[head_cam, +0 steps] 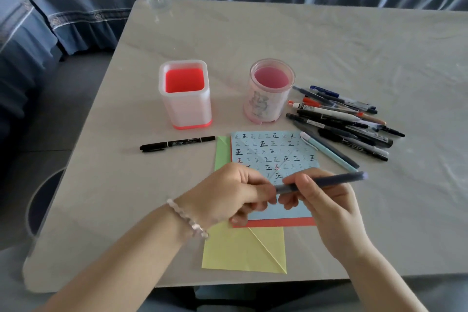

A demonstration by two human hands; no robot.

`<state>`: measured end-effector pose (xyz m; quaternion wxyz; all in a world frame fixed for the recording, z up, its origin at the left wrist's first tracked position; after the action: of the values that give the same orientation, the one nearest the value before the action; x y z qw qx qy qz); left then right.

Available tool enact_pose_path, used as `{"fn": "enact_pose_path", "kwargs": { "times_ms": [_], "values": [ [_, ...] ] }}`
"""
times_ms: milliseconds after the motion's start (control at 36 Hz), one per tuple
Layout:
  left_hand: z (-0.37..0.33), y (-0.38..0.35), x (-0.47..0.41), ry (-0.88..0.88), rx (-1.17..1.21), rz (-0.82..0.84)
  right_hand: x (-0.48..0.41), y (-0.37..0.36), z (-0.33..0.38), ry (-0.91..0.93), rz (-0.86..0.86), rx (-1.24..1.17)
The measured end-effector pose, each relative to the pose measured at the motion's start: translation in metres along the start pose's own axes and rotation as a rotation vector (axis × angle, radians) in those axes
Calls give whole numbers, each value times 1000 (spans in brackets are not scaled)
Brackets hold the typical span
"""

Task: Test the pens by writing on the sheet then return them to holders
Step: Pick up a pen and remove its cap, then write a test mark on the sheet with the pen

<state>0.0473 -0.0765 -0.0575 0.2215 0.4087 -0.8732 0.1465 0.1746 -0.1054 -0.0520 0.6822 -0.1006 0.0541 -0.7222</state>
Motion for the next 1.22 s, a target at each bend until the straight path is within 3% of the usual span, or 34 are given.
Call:
{"fn": "enact_pose_path", "kwargs": {
  "times_ms": [56, 111, 250, 333, 417, 528, 611, 861, 944, 1083, 1222],
  "values": [
    [4, -7, 2, 147, 76, 140, 3, -1, -3, -28, 43, -4],
    [6, -9, 1, 168, 46, 130, 4, 1, -8, -45, 38, 8],
    [-7, -3, -2, -332, -746, -299, 6, 3, -19, -99, -98, 89],
    [2, 7, -3, -431, -771, -420, 1, 2, -25, -120, -122, 343],
    [12, 39, -1, -543, -873, -679, -8, 22, -25, -80, -226, 586],
    [35, 97, 1, -478, -973, -941, -19, 64, -9, -13, -406, 1025],
    [51, 125, 3, -409, -1002, -1027, -29, 87, 1, -31, -473, 1254],
    [28, 146, -15, -383, -1138, -1058, -50, 108, -12, -147, -403, 1493],
    [12, 128, -20, -469, -1119, -1015, -53, 108, -12, -133, -389, 1490],
    [-15, 58, -14, -768, -1060, -735, -43, 91, -1, 29, -317, 1219],
    [-15, 3, -9, -869, -1147, -550, -20, 40, 22, 88, -166, 830]
  ]
}}
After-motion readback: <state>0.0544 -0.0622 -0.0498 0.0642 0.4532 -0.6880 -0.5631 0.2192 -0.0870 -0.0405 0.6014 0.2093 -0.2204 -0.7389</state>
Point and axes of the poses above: each hand's wrist, its own x-axis away from the middle knuckle, its own y-axis out of the back of the hand, z = x × y, the point moved 6 cm from there along -x, towards the middle knuckle, and after that the axes turned 2 degrees about -z, right-handed, at the moved point
